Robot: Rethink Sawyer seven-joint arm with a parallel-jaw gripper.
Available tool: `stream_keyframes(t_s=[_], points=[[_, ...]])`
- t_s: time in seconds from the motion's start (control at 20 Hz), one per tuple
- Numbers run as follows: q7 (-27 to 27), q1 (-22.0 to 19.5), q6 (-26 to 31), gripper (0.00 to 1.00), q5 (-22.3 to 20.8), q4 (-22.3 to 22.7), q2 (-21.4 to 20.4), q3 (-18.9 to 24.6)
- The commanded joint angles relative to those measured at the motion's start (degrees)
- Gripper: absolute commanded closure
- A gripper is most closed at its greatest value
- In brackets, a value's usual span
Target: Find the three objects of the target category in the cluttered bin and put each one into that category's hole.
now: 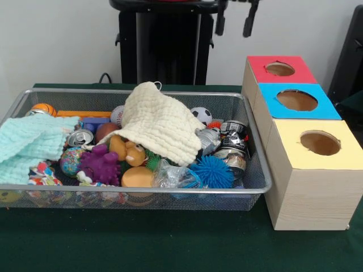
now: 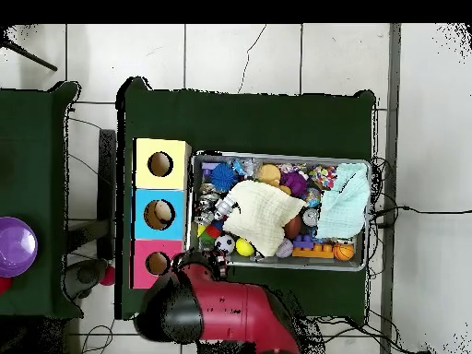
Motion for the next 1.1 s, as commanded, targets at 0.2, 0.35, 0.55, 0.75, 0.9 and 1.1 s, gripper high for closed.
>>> stream_keyframes(t_s=[0.2,0.35,0.55,0.75,0.9,1.1], points=[[2.6,-6.2,-5.2,0.0,-6.4,-10.3,12.3,1.3],[1.4,-7.6,-4.8,0.0,-7.6,-12.4,13.5,2.1],[0.6,-10.1,-4.9,0.0,-8.7,-15.1,15.6,3.9],[-1.3,-12.7,-4.9,0.0,-10.9,-19.6,19.3,5.4],[-1.5,-14.1,-5.4,0.0,-12.1,-21.5,20.2,5.8],[-3.2,-16.8,-3.8,0.0,-13.7,-23.8,19.9,7.3]])
